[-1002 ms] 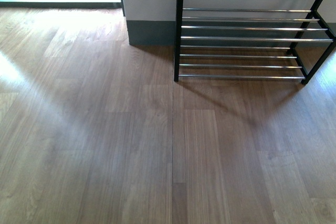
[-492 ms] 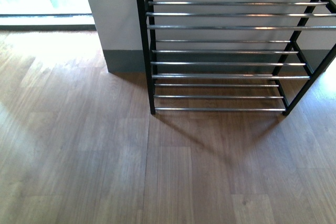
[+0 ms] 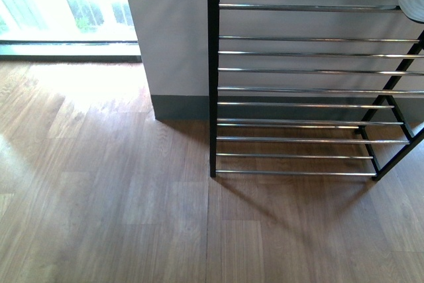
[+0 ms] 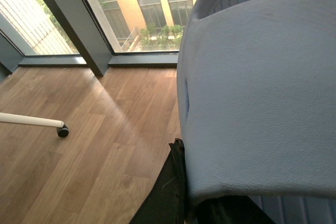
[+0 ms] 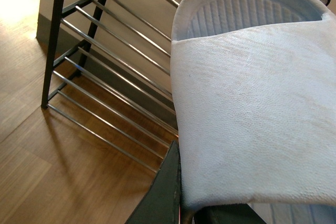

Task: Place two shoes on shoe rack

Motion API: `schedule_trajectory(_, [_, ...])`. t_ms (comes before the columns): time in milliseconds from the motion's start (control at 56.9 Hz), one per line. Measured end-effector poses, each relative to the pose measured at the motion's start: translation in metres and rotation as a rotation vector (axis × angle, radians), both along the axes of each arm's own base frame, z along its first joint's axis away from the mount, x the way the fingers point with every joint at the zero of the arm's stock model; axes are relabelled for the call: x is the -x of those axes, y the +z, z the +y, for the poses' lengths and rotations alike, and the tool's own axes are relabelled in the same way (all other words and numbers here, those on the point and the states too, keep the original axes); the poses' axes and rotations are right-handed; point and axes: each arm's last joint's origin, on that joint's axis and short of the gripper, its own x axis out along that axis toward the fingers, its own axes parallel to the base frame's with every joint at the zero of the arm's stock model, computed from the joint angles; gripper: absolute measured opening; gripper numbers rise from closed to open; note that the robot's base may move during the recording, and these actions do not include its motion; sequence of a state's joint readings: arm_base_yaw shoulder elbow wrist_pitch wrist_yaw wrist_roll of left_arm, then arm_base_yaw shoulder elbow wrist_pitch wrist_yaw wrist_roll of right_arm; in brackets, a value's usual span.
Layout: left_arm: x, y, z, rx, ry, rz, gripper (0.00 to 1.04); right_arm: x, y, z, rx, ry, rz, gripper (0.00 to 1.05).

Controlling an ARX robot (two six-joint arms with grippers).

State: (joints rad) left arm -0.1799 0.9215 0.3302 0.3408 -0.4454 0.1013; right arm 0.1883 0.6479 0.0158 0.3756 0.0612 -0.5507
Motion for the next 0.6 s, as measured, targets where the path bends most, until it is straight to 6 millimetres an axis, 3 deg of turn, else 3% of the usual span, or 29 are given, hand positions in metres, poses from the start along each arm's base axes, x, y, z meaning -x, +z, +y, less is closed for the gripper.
schedule_trajectory(598, [0.0, 0.0, -0.0001, 0.0, -0.001, 0.0, 0.02, 0.0, 0.0, -0.0001, 0.001, -0.003, -0.001, 0.02])
